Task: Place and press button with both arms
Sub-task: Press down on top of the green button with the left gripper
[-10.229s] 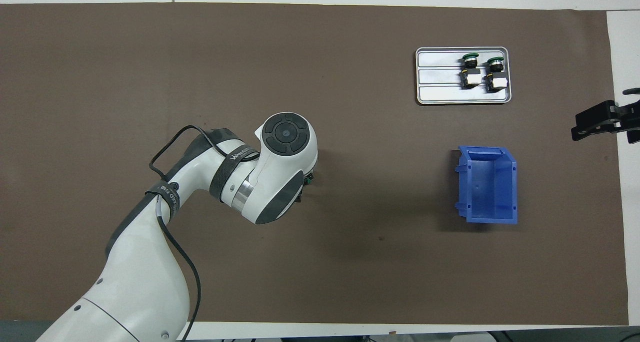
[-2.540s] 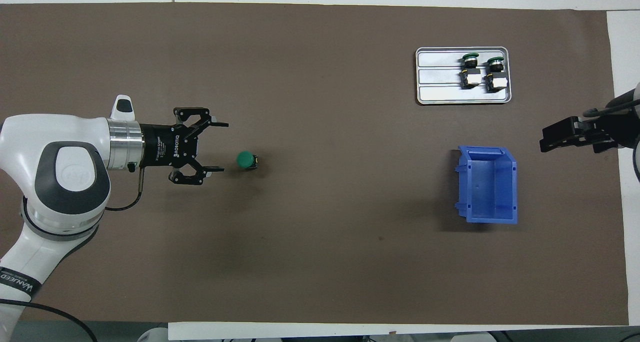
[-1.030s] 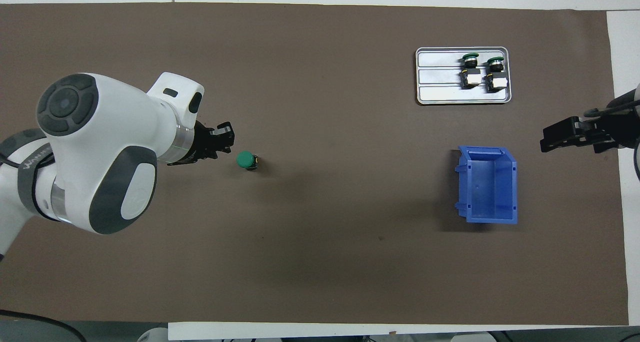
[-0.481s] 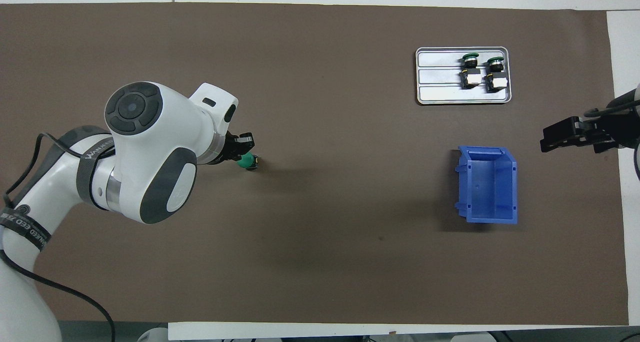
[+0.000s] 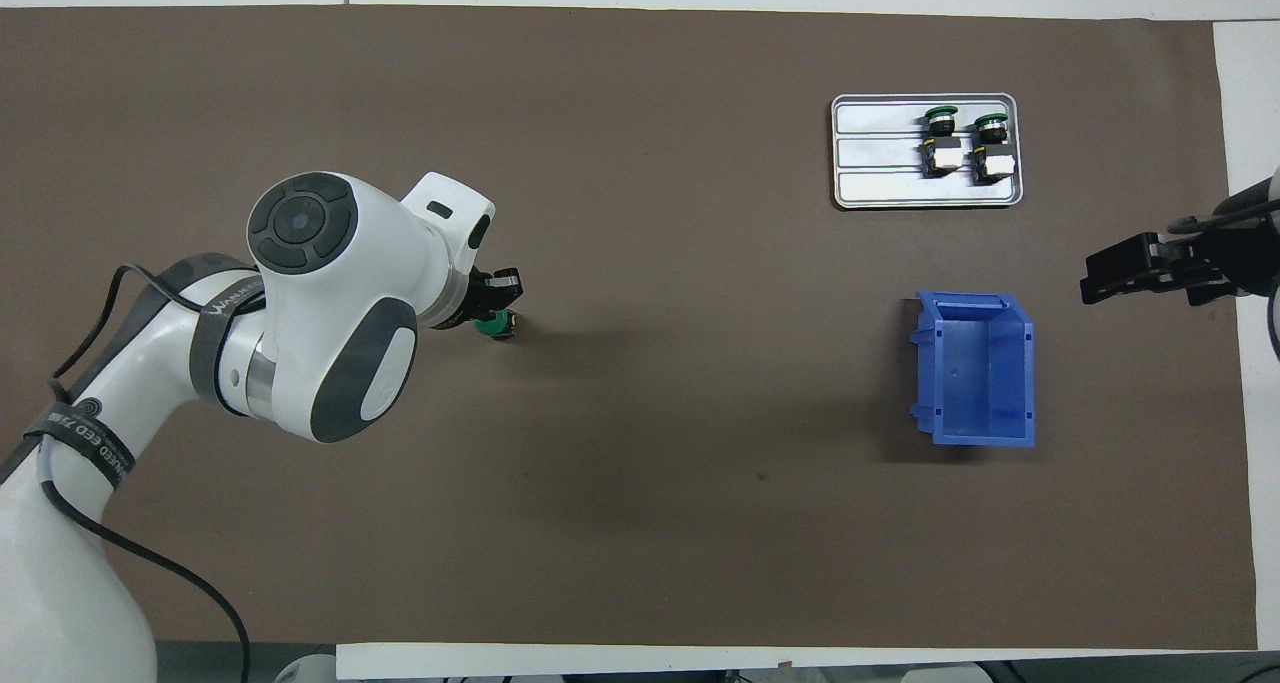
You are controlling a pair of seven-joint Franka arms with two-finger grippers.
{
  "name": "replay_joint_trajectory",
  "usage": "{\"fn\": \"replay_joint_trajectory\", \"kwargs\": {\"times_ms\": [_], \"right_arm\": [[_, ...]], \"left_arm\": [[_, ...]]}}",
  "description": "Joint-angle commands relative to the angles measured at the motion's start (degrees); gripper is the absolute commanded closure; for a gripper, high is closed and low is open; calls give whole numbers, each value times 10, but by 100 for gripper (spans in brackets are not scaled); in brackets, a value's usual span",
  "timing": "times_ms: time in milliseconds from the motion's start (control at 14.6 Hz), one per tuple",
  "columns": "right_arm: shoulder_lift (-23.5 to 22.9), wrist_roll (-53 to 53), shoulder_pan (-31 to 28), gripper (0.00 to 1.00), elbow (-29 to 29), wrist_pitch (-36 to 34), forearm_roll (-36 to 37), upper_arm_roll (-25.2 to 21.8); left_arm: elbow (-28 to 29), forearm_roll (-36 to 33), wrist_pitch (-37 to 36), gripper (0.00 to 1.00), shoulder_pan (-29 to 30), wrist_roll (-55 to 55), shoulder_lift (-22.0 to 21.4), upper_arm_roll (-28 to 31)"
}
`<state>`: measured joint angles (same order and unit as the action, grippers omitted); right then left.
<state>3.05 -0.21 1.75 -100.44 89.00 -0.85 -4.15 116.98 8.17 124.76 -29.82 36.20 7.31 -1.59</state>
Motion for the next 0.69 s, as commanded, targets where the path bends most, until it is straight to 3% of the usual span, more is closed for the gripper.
{"fn": "replay_joint_trajectory", "kwargs": {"times_ms": [0, 618], "right_arm": [[10, -10, -6, 2, -7, -5, -9, 2], [10, -10, -6, 2, -7, -5, -9, 3]], "left_arm": [[17, -11, 16, 100, -7, -3, -4, 5], [50, -10, 54, 100, -7, -10, 1, 4]]}}
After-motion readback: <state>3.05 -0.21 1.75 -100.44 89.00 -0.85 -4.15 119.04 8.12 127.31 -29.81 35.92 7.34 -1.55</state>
